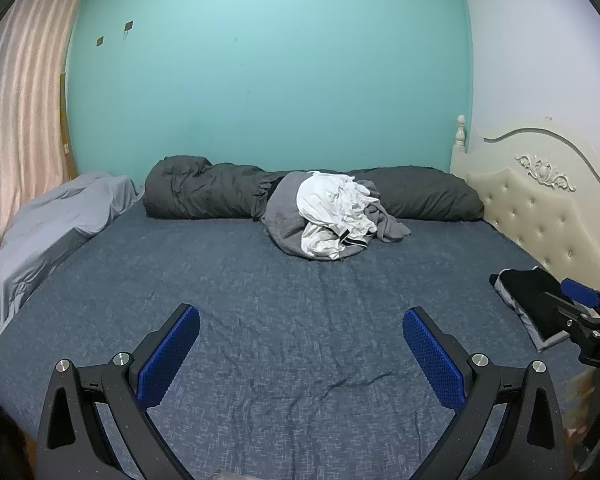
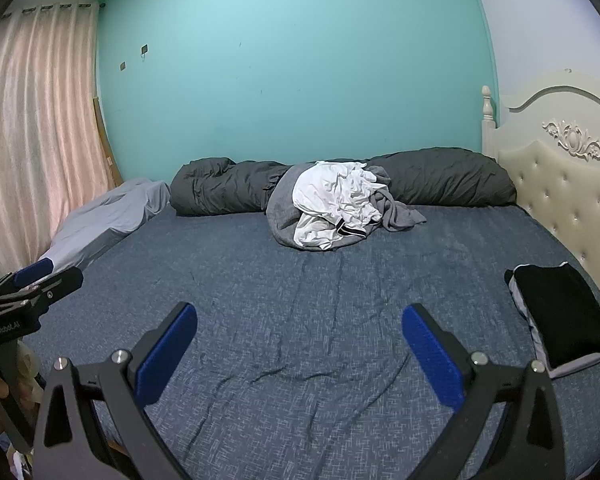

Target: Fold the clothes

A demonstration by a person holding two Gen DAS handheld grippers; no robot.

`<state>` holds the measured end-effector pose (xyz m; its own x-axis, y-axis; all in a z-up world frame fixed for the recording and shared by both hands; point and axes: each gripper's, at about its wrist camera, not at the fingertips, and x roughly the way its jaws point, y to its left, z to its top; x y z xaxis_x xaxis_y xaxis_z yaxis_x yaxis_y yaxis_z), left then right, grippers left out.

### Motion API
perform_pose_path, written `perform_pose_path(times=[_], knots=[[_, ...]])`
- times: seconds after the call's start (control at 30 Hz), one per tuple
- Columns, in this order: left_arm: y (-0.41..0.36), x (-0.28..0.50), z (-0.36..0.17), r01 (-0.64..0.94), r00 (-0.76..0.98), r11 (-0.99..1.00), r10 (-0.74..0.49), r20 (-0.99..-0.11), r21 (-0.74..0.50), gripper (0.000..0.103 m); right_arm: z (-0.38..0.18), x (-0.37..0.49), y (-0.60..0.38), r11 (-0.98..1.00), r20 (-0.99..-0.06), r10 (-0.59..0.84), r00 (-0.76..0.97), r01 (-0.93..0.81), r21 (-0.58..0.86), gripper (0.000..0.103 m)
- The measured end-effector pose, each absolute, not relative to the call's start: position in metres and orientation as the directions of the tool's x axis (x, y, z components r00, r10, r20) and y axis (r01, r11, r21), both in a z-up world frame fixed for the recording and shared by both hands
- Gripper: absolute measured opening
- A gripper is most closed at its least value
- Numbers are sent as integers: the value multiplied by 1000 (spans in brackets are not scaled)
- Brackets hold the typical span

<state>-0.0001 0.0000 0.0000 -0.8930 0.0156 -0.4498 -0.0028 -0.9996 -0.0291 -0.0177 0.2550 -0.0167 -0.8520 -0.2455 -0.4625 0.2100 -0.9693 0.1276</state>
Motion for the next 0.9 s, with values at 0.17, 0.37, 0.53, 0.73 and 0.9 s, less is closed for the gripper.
perform_pose_path(times=[0.17, 0.37, 0.53, 0.73, 0.9], knots=[[0, 2, 1, 1, -897, -1000, 12, -441, -30, 103, -17, -16, 257, -970, -460, -243, -854, 209, 125, 103], [-11, 5, -4, -9, -897, -999, 30, -442, -49, 103, -18, -15, 259, -971, -457, -241, -856, 207, 123, 103], [-1, 2, 7, -12, -891, -999, 29, -453, -41, 103, -18, -15, 261, -972, -463, -236, -854, 205, 118, 103], [-1, 1, 7, -17, -889, -999, 33, -456, -39, 103, -19, -17, 262, -972, -469, -234, -852, 202, 119, 103], [-2, -1, 4, -16, -886, -999, 33, -462, -40, 103, -20, -19, 261, -972, -472, -236, -849, 204, 118, 103]])
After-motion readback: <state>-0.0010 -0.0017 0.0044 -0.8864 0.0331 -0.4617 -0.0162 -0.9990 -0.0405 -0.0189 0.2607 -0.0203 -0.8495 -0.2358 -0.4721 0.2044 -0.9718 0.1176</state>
